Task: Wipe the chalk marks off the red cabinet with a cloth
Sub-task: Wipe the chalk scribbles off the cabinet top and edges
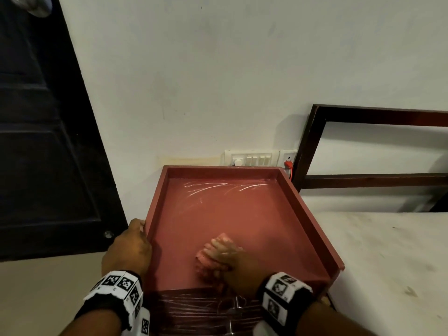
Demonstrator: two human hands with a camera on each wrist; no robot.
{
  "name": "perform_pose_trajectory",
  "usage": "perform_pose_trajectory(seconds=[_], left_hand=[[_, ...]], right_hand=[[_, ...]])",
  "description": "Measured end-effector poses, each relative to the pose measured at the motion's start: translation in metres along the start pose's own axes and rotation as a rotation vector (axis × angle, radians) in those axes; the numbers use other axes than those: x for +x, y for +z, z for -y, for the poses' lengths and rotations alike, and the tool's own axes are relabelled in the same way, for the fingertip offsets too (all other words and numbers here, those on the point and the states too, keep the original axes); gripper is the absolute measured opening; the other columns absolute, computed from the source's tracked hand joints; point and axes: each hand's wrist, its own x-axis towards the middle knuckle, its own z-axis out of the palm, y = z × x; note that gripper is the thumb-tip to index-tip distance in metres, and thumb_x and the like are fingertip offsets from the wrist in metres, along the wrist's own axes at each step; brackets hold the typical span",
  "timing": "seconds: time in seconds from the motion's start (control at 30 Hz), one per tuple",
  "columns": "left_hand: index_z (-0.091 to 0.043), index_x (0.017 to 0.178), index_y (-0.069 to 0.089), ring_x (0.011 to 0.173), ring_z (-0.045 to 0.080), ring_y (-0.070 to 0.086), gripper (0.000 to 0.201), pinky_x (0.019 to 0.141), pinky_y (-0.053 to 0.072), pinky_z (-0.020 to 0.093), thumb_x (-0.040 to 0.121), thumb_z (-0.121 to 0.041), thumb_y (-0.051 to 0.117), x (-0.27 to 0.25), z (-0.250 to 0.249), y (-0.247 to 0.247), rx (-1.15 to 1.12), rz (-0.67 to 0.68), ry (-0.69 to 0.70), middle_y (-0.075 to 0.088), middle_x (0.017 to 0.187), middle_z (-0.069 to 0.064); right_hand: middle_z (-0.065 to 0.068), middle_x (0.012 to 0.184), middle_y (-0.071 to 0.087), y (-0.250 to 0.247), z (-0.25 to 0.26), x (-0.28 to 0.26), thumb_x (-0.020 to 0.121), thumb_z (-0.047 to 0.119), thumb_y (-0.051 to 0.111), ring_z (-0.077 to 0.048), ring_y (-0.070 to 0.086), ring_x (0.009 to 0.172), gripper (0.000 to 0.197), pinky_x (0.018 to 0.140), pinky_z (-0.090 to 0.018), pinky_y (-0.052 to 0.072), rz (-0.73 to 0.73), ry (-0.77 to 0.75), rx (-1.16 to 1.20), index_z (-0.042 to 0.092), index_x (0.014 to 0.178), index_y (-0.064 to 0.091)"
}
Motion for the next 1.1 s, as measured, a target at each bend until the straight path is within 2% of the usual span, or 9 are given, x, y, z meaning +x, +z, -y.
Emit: perform_pose_trajectory(seconds=[0.1, 0.3, 0.4, 0.5, 0.6, 0.73, 0.83, 0.97, 1.1], left_hand=[[-0.022, 0.13, 0.053, 0.081, 0.029, 0.055, 0.03, 0.078, 0.047, 0.038, 0.104, -0.019, 0.038, -0.001, 0.001, 0.0, -0.007, 0.0, 0.011, 0.067, 0.102, 0.01], [-0.021, 0.128, 0.056, 0.083, 0.032, 0.064, 0.031, 0.078, 0.054, 0.042, 0.106, -0.022, 0.035, 0.001, 0.002, 0.002, -0.065, -0.026, 0.057, 0.065, 0.094, 0.007], [-0.021, 0.128, 0.058, 0.084, 0.033, 0.066, 0.032, 0.08, 0.057, 0.045, 0.107, -0.023, 0.033, 0.003, 0.005, 0.004, -0.104, -0.048, 0.077, 0.067, 0.094, 0.006], [-0.023, 0.123, 0.058, 0.08, 0.028, 0.064, 0.03, 0.075, 0.053, 0.04, 0.106, -0.023, 0.033, 0.01, 0.008, 0.01, -0.107, -0.072, 0.082, 0.067, 0.092, 0.004], [-0.024, 0.12, 0.058, 0.078, 0.027, 0.062, 0.028, 0.072, 0.05, 0.039, 0.107, -0.023, 0.034, 0.016, 0.011, 0.015, -0.139, -0.087, 0.079, 0.067, 0.09, 0.004], [-0.021, 0.117, 0.061, 0.077, 0.029, 0.062, 0.027, 0.071, 0.05, 0.039, 0.106, -0.02, 0.036, 0.02, 0.013, 0.018, -0.185, -0.09, 0.081, 0.068, 0.089, 0.006], [-0.017, 0.115, 0.062, 0.081, 0.032, 0.064, 0.026, 0.076, 0.053, 0.042, 0.104, -0.017, 0.038, 0.019, 0.011, 0.016, -0.194, -0.078, 0.094, 0.071, 0.096, 0.01], [-0.017, 0.116, 0.062, 0.091, 0.036, 0.066, 0.028, 0.081, 0.054, 0.044, 0.104, -0.018, 0.037, 0.018, 0.009, 0.013, -0.161, -0.049, 0.07, 0.071, 0.104, 0.013], [-0.019, 0.121, 0.06, 0.094, 0.036, 0.066, 0.028, 0.076, 0.047, 0.038, 0.105, -0.019, 0.036, 0.018, 0.008, 0.012, -0.076, -0.017, 0.053, 0.071, 0.111, 0.014]], right_hand=[[0.006, 0.16, 0.027, -0.041, -0.032, -0.018, 0.1, 0.017, 0.047, -0.011, 0.017, 0.149, 0.049, 0.11, -0.001, 0.003, -0.01, 0.101, 0.106, 0.025, 0.148, 0.04], [-0.007, 0.164, 0.013, -0.085, -0.13, 0.045, 0.101, 0.025, 0.049, -0.026, 0.012, 0.151, 0.064, 0.122, -0.033, 0.008, 0.04, 0.413, -0.188, 0.02, 0.156, 0.017], [-0.007, 0.164, 0.008, -0.112, -0.166, 0.083, 0.101, 0.029, 0.048, -0.028, 0.016, 0.15, 0.069, 0.122, -0.037, 0.018, 0.067, 0.512, -0.305, 0.02, 0.157, 0.007], [-0.016, 0.155, 0.035, -0.132, -0.181, 0.118, 0.095, 0.025, 0.057, -0.032, 0.035, 0.142, 0.063, 0.115, -0.037, 0.032, 0.118, 0.557, -0.489, 0.008, 0.15, 0.032], [-0.014, 0.148, 0.046, -0.138, -0.186, 0.161, 0.101, 0.041, 0.038, -0.033, 0.046, 0.133, 0.054, 0.111, -0.038, 0.037, 0.114, 0.501, -0.66, 0.01, 0.145, 0.042], [-0.01, 0.143, 0.051, -0.112, -0.142, 0.207, 0.102, 0.039, 0.033, -0.031, 0.051, 0.128, 0.046, 0.108, -0.038, 0.041, 0.026, 0.392, -0.515, 0.018, 0.14, 0.046], [-0.007, 0.146, 0.05, -0.088, -0.062, 0.228, 0.099, 0.034, 0.048, -0.025, 0.05, 0.132, 0.046, 0.093, -0.014, 0.047, 0.05, 0.229, -0.475, 0.017, 0.142, 0.048], [-0.006, 0.154, 0.037, -0.045, 0.033, 0.24, 0.102, 0.032, 0.038, -0.025, 0.035, 0.142, 0.046, 0.119, -0.045, 0.023, 0.186, 0.009, -0.429, 0.02, 0.146, 0.039], [-0.009, 0.145, 0.046, -0.031, 0.057, 0.194, 0.098, 0.021, 0.037, -0.027, 0.042, 0.133, 0.044, 0.114, -0.043, 0.026, 0.071, 0.056, -0.279, 0.014, 0.14, 0.047]])
